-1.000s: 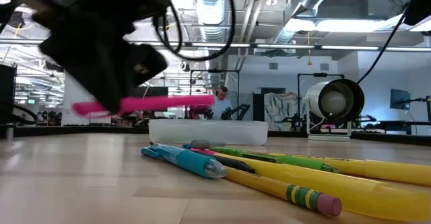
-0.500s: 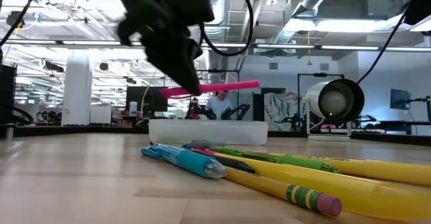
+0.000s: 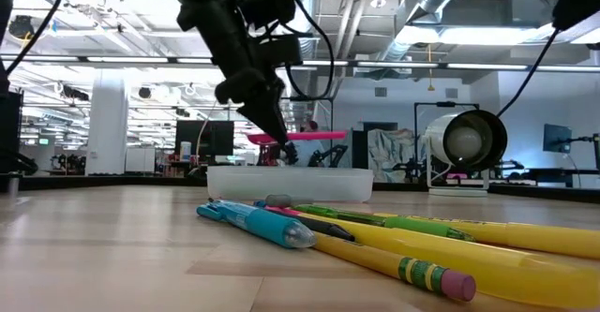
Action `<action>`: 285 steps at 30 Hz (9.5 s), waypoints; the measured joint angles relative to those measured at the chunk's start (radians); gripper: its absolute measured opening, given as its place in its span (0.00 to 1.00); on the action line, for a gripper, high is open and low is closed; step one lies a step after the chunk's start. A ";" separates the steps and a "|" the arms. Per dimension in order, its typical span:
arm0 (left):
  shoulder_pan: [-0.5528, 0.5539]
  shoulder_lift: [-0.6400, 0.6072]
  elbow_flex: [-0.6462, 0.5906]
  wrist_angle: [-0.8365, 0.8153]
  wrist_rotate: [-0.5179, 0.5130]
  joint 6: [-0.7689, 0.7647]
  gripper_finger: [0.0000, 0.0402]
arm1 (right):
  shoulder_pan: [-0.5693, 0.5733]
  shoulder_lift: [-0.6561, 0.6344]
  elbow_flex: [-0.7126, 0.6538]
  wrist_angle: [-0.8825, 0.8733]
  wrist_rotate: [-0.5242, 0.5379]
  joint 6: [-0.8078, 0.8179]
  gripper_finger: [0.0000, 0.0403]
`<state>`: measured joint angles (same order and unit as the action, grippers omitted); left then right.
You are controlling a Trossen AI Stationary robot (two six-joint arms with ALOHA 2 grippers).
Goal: Pick & place school supplies into a supply box
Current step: Put the pink pen into the supply box, then put the gray pen into the supply box, then put the blue pen into the supply box
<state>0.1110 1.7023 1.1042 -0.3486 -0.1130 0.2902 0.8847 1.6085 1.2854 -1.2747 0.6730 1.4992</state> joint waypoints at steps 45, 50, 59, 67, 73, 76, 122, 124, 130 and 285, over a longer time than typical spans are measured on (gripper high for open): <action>-0.067 -0.226 0.000 -0.228 0.256 -0.099 0.32 | -0.238 0.087 0.001 0.505 -0.131 -0.558 0.28; -0.123 -0.292 0.000 -0.297 0.193 -0.146 0.32 | -0.268 0.193 0.000 0.660 -0.255 -0.613 0.28; -0.188 -0.445 -0.115 -0.275 0.121 -0.287 0.32 | -0.331 0.245 -0.001 0.768 -0.283 -0.647 0.28; -0.261 -0.606 -0.259 -0.228 0.031 -0.435 0.32 | -0.468 0.245 0.000 0.874 -0.383 -0.688 0.28; -0.335 -0.722 -0.350 -0.215 -0.071 -0.525 0.32 | -0.575 0.245 0.000 0.922 -0.474 -0.558 0.28; -0.371 -0.768 -0.383 -0.214 -0.129 -0.560 0.32 | -0.611 0.245 0.000 0.907 -0.488 -0.475 0.28; -0.446 -0.917 -0.437 -0.244 -0.233 -0.541 0.32 | -0.600 0.482 0.075 0.854 -0.542 -0.033 0.27; -0.446 -0.917 -0.437 -0.244 -0.234 -0.540 0.32 | -0.600 0.482 0.075 0.846 -0.559 -0.039 0.25; -0.446 -0.917 -0.437 -0.244 -0.235 -0.540 0.32 | -0.599 0.483 0.072 0.831 -0.558 -0.066 0.10; -0.442 0.046 -0.195 0.475 0.327 -0.273 0.32 | -0.304 -0.257 -0.216 0.107 -0.199 -0.270 0.31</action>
<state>-0.3314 1.7488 0.9089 0.1267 0.2136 0.0169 0.5808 1.3520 1.0690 -1.1675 0.4740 1.2296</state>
